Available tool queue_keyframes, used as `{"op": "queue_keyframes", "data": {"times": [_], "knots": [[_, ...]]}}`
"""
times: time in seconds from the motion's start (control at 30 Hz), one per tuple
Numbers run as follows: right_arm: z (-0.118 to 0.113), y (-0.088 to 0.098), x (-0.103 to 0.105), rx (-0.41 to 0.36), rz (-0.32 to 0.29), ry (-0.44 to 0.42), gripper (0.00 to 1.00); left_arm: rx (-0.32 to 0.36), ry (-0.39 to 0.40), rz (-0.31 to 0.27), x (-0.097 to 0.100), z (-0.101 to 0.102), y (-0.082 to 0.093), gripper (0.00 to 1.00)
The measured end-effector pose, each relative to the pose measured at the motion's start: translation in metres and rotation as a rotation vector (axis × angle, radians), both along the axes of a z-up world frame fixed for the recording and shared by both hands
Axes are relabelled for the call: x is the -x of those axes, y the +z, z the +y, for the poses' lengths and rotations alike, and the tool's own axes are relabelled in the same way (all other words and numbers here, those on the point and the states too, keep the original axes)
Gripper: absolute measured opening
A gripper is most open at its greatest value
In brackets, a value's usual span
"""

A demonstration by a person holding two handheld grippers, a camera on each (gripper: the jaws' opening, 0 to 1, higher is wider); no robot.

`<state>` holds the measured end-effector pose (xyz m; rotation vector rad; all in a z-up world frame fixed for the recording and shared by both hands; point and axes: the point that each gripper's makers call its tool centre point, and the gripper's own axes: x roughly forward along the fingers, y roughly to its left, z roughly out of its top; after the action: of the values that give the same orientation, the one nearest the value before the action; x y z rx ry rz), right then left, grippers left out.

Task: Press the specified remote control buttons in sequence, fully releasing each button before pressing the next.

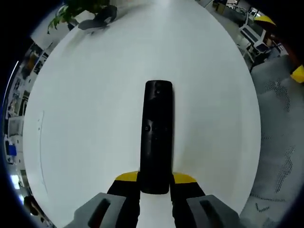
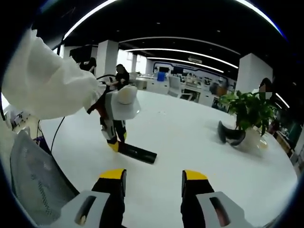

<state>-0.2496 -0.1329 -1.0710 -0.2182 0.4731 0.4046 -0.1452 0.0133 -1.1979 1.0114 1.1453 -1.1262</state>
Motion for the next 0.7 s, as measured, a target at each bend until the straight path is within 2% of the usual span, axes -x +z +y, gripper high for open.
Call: {"op": "queue_keyframes", "data": {"times": [0.23, 0.47, 0.7], "knots": [[0.001, 0.0, 0.001, -0.005, 0.006, 0.009, 0.35, -0.006, -0.004, 0.0, 0.022, -0.004, 0.0, 0.23], [0.003, -0.001, 0.004, -0.015, 0.023, 0.02, 0.23, 0.036, -0.005, -0.002, 0.04, -0.005, 0.0, 0.23], [0.006, -0.002, 0.006, -0.017, 0.033, 0.036, 0.17, 0.038, -0.023, -0.007, 0.062, -0.008, 0.001, 0.23]]}}
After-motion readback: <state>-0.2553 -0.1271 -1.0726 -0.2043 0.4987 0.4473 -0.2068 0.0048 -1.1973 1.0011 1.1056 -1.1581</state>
